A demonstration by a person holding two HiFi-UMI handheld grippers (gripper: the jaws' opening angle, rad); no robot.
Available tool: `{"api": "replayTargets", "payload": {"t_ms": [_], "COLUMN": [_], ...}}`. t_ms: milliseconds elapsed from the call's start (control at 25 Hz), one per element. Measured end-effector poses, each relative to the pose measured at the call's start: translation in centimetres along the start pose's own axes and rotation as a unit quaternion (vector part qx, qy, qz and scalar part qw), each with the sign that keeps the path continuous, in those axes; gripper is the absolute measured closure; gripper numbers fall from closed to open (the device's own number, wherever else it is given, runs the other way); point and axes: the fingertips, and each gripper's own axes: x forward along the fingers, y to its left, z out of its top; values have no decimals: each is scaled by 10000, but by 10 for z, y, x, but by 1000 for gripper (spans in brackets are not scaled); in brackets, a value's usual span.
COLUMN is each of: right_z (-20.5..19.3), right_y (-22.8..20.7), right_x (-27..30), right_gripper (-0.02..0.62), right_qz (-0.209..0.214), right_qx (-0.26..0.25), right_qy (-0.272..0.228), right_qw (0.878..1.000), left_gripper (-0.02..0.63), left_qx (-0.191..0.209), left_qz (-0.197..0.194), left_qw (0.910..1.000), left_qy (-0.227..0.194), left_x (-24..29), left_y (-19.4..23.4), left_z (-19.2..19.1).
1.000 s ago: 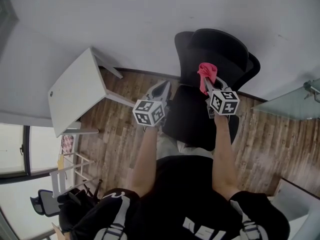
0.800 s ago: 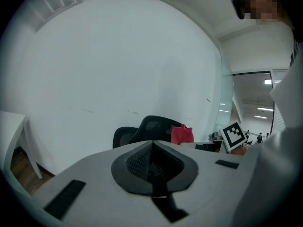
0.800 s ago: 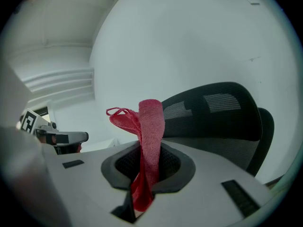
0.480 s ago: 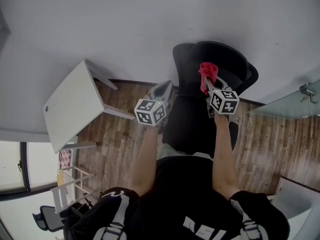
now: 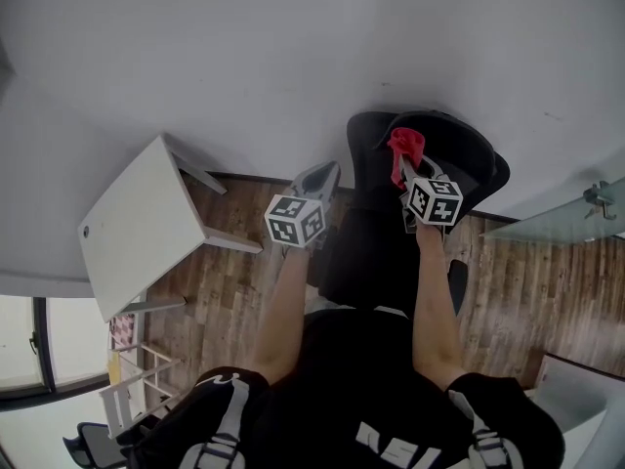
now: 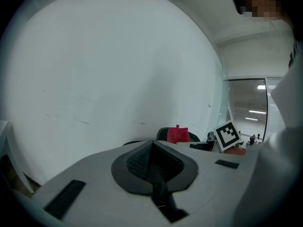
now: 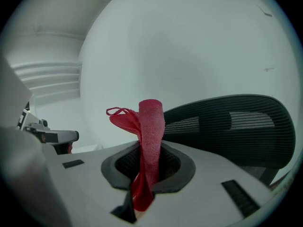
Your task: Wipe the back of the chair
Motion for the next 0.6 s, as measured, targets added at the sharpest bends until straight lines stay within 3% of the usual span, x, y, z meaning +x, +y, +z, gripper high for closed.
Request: {"api": "replayTargets", "payload": {"t_ms": [600], "right_z": [-2], "right_y": [-7], "right_x": [42], "right_gripper": [526], "right_qz": [-186], "right_qx": [110], "right_qy": [145], "right_qw": [9997], "left_gripper": [583], "left_qx": [108], "left_qz": [-387], "left_qw": [9991], "left_qy": [154], "left_x": [37], "left_y": [13], "left_z": [11]}}
